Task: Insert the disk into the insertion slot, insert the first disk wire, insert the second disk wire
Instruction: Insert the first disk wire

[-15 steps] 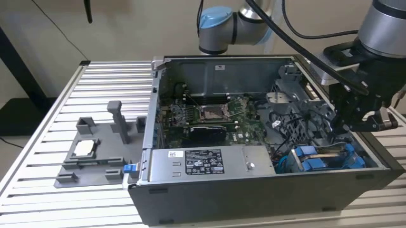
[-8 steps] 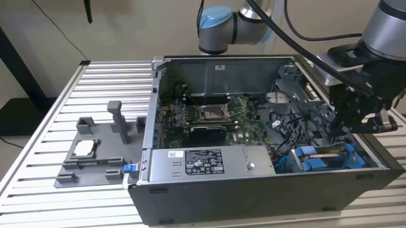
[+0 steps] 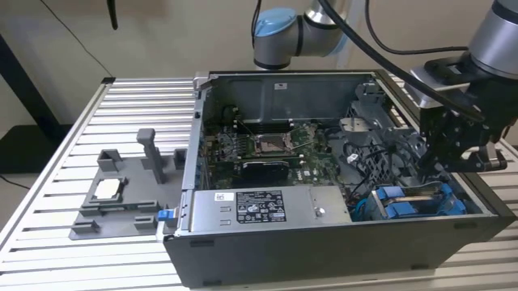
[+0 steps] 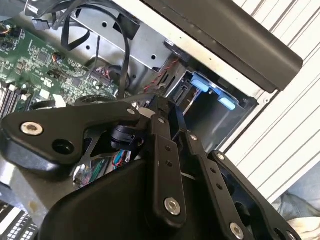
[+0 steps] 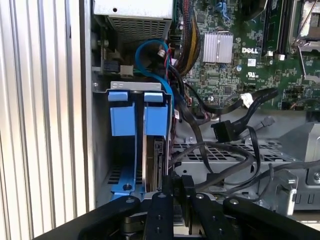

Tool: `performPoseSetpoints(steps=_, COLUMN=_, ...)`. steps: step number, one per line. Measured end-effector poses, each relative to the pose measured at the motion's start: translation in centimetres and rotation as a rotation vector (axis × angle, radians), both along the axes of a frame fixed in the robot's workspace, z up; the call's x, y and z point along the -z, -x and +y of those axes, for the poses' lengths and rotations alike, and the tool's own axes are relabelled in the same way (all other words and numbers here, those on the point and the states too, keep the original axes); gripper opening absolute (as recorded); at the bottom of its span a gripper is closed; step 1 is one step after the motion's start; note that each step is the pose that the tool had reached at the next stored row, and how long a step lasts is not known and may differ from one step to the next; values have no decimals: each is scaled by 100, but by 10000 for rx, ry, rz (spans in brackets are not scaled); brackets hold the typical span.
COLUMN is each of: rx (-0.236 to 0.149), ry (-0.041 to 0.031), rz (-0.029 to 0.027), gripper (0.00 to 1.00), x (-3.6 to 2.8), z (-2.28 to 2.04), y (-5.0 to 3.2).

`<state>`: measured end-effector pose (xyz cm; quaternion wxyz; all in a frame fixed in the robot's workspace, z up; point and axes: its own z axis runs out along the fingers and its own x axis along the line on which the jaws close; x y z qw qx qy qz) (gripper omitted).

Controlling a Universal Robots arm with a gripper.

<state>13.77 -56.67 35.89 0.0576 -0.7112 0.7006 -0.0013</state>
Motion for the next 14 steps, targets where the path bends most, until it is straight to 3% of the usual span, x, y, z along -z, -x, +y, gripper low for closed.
performPoseSetpoints(steps=14, rx=22, ry=51, rz=769, gripper=19, x=64, z=0, y=-127)
